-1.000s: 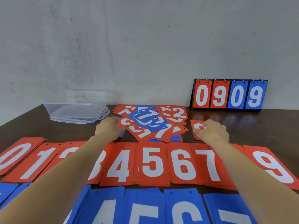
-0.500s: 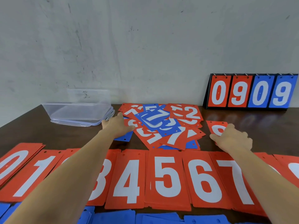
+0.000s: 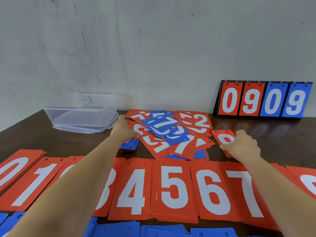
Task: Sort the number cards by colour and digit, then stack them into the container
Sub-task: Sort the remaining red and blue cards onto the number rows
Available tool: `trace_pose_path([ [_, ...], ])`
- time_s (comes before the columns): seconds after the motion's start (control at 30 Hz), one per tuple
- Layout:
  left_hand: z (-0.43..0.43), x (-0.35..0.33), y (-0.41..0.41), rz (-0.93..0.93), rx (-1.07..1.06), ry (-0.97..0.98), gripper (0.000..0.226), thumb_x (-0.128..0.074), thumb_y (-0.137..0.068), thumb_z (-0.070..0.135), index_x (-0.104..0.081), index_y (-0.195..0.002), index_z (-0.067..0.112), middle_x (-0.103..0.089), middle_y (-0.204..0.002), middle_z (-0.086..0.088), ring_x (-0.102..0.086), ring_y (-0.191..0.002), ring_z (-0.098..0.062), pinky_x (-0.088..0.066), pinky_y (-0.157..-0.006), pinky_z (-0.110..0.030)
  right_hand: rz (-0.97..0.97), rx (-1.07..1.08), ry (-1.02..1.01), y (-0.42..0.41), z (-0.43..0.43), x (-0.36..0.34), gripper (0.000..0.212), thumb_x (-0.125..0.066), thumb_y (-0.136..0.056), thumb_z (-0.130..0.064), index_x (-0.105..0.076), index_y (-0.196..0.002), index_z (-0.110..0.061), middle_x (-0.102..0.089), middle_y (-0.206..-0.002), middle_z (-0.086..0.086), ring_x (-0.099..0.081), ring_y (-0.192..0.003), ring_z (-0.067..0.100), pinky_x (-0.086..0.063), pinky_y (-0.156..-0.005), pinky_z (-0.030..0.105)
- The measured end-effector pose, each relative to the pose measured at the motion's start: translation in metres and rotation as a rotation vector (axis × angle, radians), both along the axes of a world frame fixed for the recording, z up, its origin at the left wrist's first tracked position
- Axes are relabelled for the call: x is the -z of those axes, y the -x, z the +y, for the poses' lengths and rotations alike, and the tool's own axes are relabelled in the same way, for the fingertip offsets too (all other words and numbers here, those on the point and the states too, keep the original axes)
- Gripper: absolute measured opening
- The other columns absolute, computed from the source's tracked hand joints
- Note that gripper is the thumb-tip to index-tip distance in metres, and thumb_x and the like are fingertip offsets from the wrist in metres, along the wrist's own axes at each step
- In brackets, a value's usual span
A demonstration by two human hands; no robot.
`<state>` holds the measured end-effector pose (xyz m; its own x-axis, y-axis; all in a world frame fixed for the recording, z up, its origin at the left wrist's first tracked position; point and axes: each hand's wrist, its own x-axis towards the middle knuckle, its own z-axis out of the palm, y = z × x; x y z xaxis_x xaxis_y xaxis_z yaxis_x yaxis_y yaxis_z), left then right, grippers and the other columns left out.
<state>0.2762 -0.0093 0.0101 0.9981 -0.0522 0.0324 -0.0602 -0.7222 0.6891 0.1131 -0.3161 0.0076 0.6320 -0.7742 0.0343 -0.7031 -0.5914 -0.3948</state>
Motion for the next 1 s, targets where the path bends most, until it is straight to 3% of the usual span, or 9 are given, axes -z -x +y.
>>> trace_pose_path([
  [0.13, 0.009, -0.007, 0.005, 0.041, -0.11, 0.137, 0.067, -0.079, -0.078, 0.015, -0.047, -0.136, 0.003, -0.055, -0.133, -0.014, -0.054, -0.117, -0.029, -0.046, -0.098, -0.038, 0.045, -0.021, 0.056, 0.002, 0.003, 0.001, 0.07, -0.075, -0.08, -0.043, -0.042, -0.134, -0.013, -0.056, -0.128, 0.014, -0.057, -0.113, 0.032, -0.052, -0.091, 0.044],
  [0.23, 0.025, -0.01, 0.005, 0.108, -0.142, 0.351, 0.02, -0.078, -0.079, 0.011, -0.069, -0.096, 0.006, -0.071, -0.104, -0.014, -0.066, -0.08, -0.025, -0.054, -0.085, -0.036, 0.076, -0.021, 0.101, 0.004, 0.005, 0.0, 0.063, -0.072, -0.082, -0.045, -0.047, -0.131, -0.013, -0.059, -0.124, 0.012, -0.058, -0.11, 0.029, -0.053, -0.089, 0.041],
  [0.3, 0.034, -0.015, 0.008, 0.106, -0.154, 0.433, 0.017, -0.076, -0.081, 0.009, -0.07, -0.096, 0.003, -0.07, -0.09, -0.011, -0.058, -0.058, -0.017, -0.051, -0.071, -0.029, 0.07, -0.032, 0.138, 0.005, 0.008, 0.0, 0.057, -0.071, -0.083, -0.042, -0.05, -0.128, -0.014, -0.06, -0.121, 0.011, -0.058, -0.11, 0.028, -0.053, -0.088, 0.039],
  [0.37, 0.043, -0.021, 0.012, 0.079, -0.157, 0.464, 0.023, -0.073, -0.084, 0.008, -0.068, -0.104, 0.0, -0.066, -0.079, -0.009, -0.05, -0.051, -0.013, -0.046, -0.056, -0.02, 0.061, -0.053, 0.164, 0.005, 0.011, 0.002, 0.056, -0.07, -0.085, -0.04, -0.049, -0.13, -0.014, -0.059, -0.124, 0.011, -0.054, -0.115, 0.028, -0.051, -0.088, 0.039],
  [0.43, 0.051, -0.028, 0.017, 0.065, -0.149, 0.493, 0.021, -0.07, -0.087, 0.008, -0.067, -0.106, 0.002, -0.062, -0.072, -0.008, -0.048, -0.05, -0.012, -0.041, -0.045, -0.017, 0.035, -0.074, 0.156, 0.006, 0.013, 0.005, 0.058, -0.069, -0.086, -0.036, -0.046, -0.135, -0.015, -0.054, -0.129, 0.012, -0.051, -0.12, 0.03, -0.051, -0.091, 0.042],
  [0.57, 0.064, -0.039, 0.026, 0.012, -0.114, 0.522, 0.014, -0.066, -0.09, 0.009, -0.066, -0.102, 0.003, -0.063, -0.074, -0.008, -0.053, -0.054, -0.012, -0.045, -0.046, -0.014, -0.02, -0.12, 0.125, 0.009, 0.014, 0.005, 0.064, -0.071, -0.086, -0.03, -0.041, -0.14, -0.015, -0.047, -0.132, 0.015, -0.051, -0.12, 0.031, -0.052, -0.086, 0.042],
  [0.7, 0.068, -0.049, 0.038, -0.089, -0.043, 0.494, 0.005, -0.065, -0.091, 0.013, -0.065, -0.087, 0.013, -0.067, -0.079, -0.003, -0.061, -0.072, -0.018, -0.05, -0.069, -0.027, -0.08, -0.107, 0.038, 0.01, 0.016, -0.001, 0.074, -0.078, -0.08, -0.025, -0.039, -0.142, -0.014, -0.04, -0.132, 0.018, -0.052, -0.116, 0.034, -0.052, -0.086, 0.043],
  [0.87, 0.063, -0.062, 0.055, -0.212, -0.019, 0.435, 0.007, -0.063, -0.093, 0.018, -0.061, -0.091, 0.011, -0.064, -0.07, 0.001, -0.057, -0.056, -0.011, -0.044, -0.057, -0.02, -0.119, -0.01, -0.059, 0.015, 0.021, -0.008, 0.083, -0.082, -0.075, -0.024, -0.033, -0.141, -0.01, -0.035, -0.137, 0.022, -0.039, -0.126, 0.036, -0.045, -0.097, 0.044],
  [1.0, 0.057, -0.071, 0.068, -0.25, -0.025, 0.425, 0.009, -0.068, -0.09, 0.019, -0.061, -0.084, 0.017, -0.068, -0.072, -0.001, -0.065, -0.06, -0.012, -0.052, -0.061, -0.026, -0.272, 0.004, -0.144, 0.022, 0.022, -0.012, 0.076, -0.076, -0.081, -0.013, -0.032, -0.142, -0.006, -0.043, -0.138, 0.022, -0.044, -0.126, 0.037, -0.045, -0.098, 0.046],
])
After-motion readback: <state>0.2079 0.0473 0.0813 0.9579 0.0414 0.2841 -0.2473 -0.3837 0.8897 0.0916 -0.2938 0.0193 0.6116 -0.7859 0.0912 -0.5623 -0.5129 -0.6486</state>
